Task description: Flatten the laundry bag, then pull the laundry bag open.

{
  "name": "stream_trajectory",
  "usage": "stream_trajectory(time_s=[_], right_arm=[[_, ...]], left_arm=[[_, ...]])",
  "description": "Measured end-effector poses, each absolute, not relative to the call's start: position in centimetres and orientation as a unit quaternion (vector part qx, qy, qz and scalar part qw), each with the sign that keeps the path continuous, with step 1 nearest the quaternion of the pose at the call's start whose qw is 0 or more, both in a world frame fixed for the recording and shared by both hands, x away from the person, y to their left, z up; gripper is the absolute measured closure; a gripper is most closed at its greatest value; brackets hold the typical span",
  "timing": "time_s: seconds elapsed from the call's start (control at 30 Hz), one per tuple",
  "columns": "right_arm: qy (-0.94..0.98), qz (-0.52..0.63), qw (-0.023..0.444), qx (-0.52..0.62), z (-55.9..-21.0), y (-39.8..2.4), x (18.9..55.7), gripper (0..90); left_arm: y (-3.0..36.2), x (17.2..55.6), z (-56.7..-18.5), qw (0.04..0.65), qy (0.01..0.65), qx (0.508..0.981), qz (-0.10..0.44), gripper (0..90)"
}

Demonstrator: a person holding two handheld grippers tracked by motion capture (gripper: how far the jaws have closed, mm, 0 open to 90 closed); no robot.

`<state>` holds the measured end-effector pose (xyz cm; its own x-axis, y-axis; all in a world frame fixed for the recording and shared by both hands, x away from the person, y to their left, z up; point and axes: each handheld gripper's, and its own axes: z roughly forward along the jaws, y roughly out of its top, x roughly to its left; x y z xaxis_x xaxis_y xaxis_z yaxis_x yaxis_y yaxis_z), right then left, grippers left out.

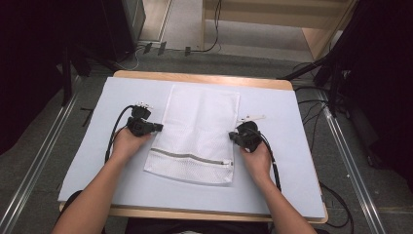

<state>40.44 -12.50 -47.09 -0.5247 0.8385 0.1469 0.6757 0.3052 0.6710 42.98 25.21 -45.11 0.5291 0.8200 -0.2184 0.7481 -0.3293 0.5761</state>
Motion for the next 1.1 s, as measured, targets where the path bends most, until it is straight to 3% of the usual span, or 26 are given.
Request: stream_trajectory(time_s=[0.5, 0.63, 0.73, 0.97, 1.1], right_arm=[[0.799, 0.355, 0.110, 0.472, -47.1, -12.1, 42.2, 87.6], [0.794, 0.365, 0.103, 0.476, -46.8, -12.3, 42.0, 75.6], [0.790, 0.377, 0.102, 0.473, -46.2, -12.5, 41.6, 73.4], [0.790, 0.395, 0.087, 0.461, -44.9, -12.9, 40.2, 82.1], [0.795, 0.394, 0.079, 0.454, -44.5, -13.1, 39.4, 85.8]], left_arm=[[25.7, 42.0, -44.8, 0.334, 0.493, 0.801, 0.059, 89.5], [26.0, 42.0, -44.4, 0.343, 0.496, 0.796, 0.050, 79.5], [26.0, 41.8, -43.7, 0.345, 0.493, 0.797, 0.052, 73.2], [25.2, 41.2, -42.7, 0.355, 0.475, 0.804, 0.048, 65.2], [24.5, 40.8, -42.3, 0.361, 0.461, 0.809, 0.042, 65.8]])
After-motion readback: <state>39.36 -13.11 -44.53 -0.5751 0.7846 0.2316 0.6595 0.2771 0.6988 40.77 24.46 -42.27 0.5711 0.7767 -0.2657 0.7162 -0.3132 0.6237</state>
